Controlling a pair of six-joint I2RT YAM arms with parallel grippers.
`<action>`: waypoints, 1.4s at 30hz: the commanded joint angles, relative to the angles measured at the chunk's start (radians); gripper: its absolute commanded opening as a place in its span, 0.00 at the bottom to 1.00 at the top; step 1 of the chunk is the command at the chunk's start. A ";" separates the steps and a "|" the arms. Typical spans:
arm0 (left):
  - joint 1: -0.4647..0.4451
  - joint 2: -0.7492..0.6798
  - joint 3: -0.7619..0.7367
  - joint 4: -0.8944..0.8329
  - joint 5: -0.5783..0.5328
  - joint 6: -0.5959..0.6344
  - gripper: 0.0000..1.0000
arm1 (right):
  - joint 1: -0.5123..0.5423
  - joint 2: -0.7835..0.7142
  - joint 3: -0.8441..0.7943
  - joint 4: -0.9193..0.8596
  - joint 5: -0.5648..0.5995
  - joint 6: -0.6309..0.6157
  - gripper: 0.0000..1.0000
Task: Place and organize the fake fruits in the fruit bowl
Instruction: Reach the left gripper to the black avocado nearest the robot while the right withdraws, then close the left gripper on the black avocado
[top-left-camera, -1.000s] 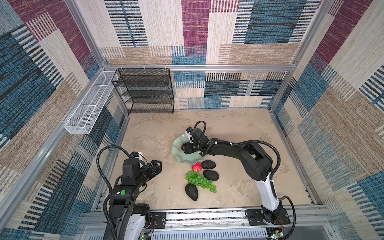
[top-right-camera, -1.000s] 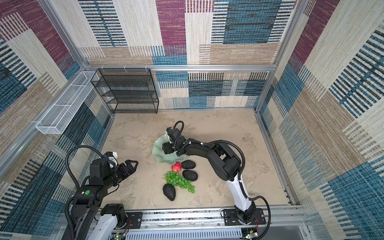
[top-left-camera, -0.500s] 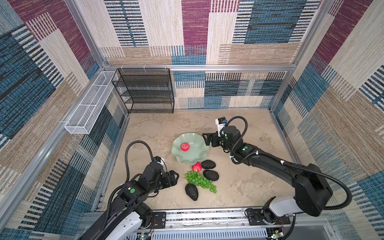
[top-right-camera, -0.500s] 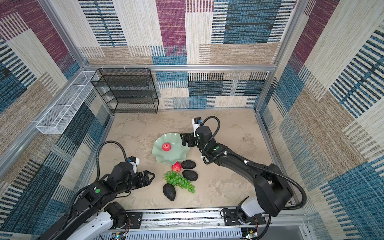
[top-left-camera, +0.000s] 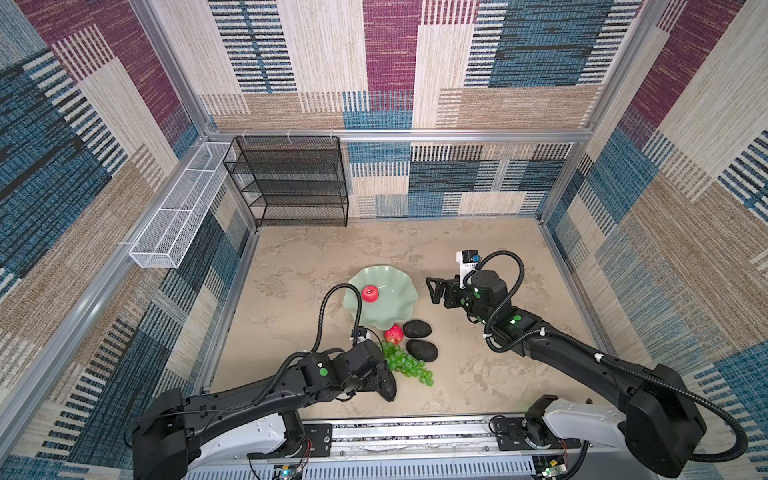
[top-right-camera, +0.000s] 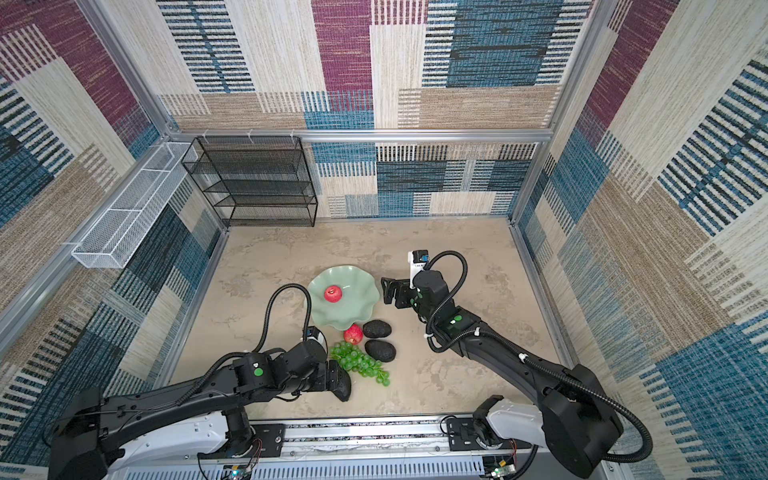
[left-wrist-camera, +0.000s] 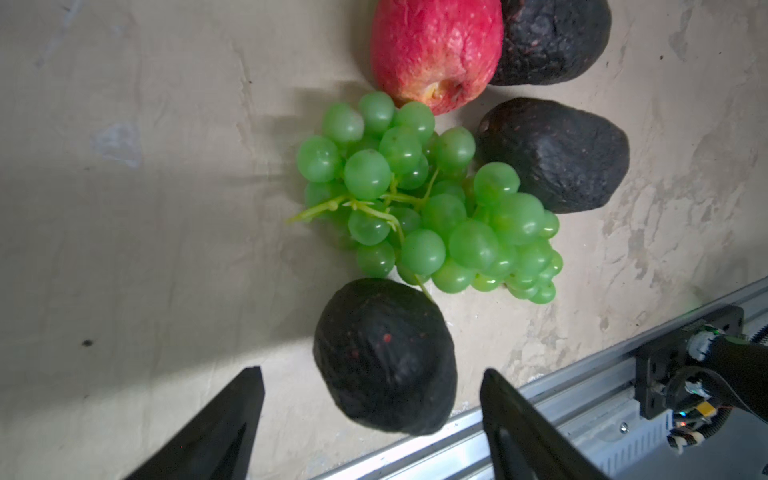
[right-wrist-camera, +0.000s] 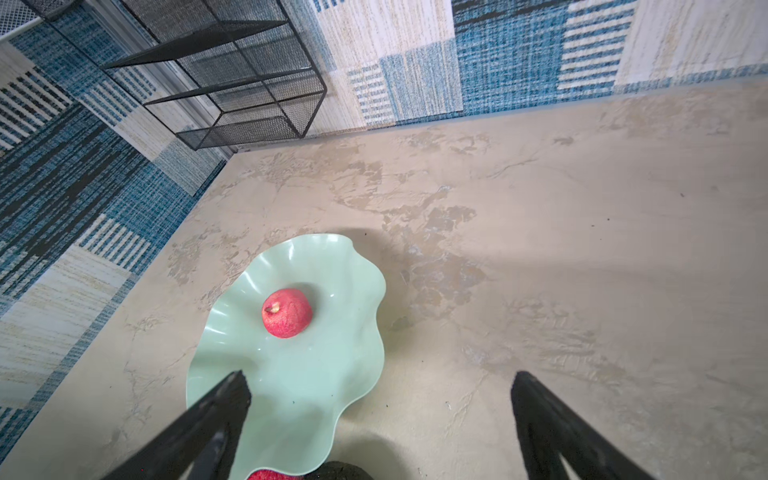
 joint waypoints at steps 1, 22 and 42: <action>-0.003 0.044 0.010 0.071 -0.008 -0.018 0.84 | -0.006 -0.024 -0.017 0.030 0.022 0.009 1.00; -0.001 0.019 -0.005 0.030 0.001 0.009 0.54 | -0.021 -0.082 -0.093 0.037 0.040 0.023 1.00; -0.048 0.249 0.108 -0.013 0.112 0.118 0.72 | -0.027 -0.119 -0.116 -0.002 0.049 0.017 1.00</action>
